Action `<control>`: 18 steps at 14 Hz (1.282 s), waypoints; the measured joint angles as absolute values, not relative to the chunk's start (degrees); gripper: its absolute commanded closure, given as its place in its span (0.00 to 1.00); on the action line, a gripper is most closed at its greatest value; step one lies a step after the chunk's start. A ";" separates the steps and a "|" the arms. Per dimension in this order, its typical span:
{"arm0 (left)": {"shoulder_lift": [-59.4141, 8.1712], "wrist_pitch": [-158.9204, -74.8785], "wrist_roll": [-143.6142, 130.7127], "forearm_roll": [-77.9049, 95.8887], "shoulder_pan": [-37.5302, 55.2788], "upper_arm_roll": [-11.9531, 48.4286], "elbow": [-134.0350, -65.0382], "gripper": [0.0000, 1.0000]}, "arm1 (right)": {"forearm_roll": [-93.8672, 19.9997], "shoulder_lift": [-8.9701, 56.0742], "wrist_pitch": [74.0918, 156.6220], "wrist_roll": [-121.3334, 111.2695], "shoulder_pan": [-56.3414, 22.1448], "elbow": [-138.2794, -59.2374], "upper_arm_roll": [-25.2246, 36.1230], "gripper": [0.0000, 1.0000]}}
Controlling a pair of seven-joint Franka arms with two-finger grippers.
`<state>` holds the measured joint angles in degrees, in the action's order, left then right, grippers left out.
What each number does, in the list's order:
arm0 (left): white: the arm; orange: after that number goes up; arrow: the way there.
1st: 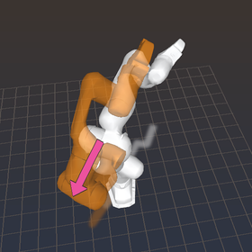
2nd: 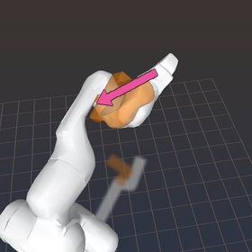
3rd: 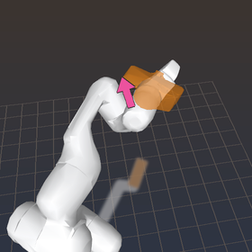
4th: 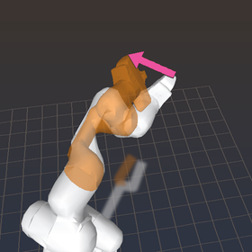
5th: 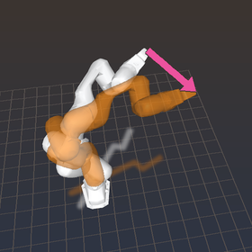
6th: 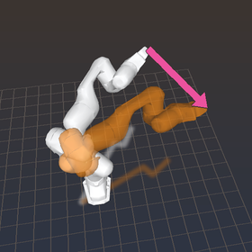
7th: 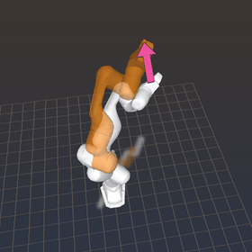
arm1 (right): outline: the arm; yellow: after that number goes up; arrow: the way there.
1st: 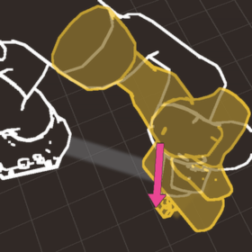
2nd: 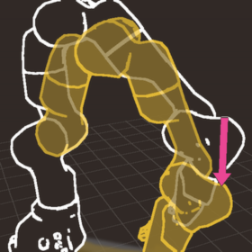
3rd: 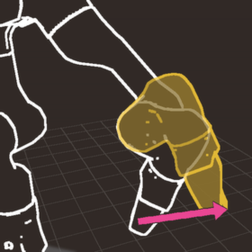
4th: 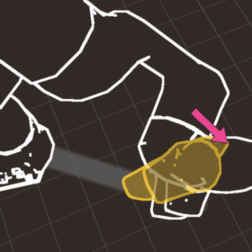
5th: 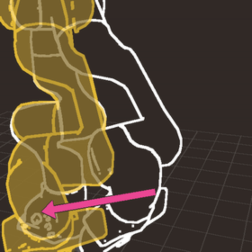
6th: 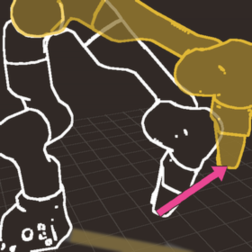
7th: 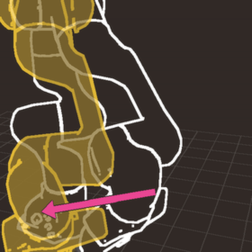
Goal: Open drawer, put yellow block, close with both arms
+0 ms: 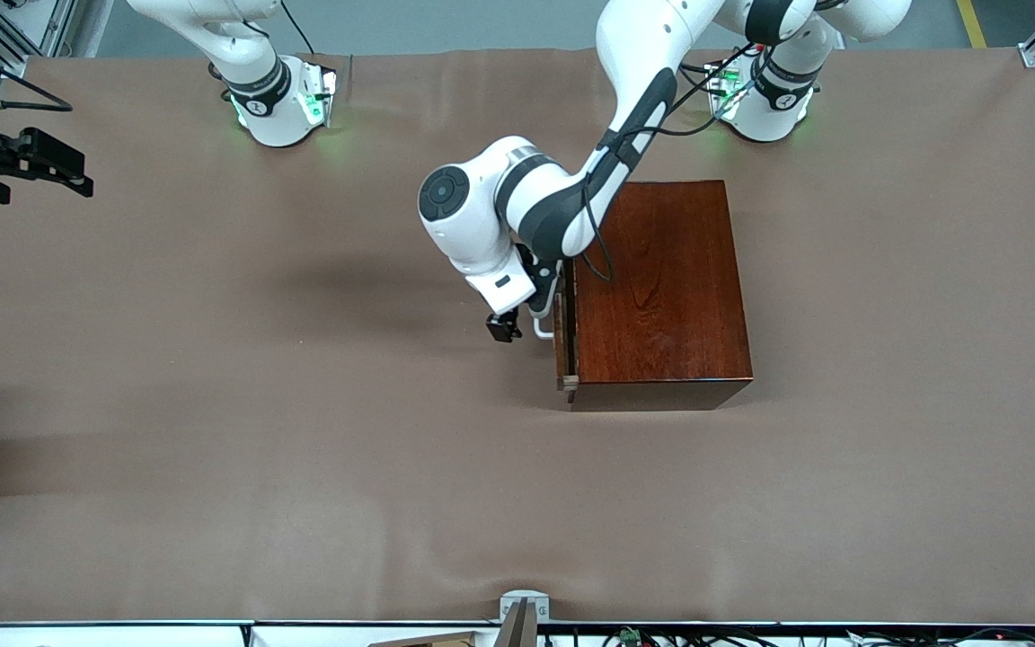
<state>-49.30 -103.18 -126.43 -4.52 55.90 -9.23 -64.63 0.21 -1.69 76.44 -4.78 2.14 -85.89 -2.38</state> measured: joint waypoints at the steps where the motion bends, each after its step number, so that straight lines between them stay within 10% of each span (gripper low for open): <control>1: -49.29 -102.40 -126.42 -4.52 55.58 -9.24 -64.63 0.00 | 0.21 -1.69 76.39 -4.78 2.14 -85.89 -2.38 0.00; 18: -41.96 -104.42 -126.07 -2.43 54.71 -9.18 -63.62 0.00 | 0.21 -1.69 76.01 -4.78 2.14 -85.89 -2.39 0.00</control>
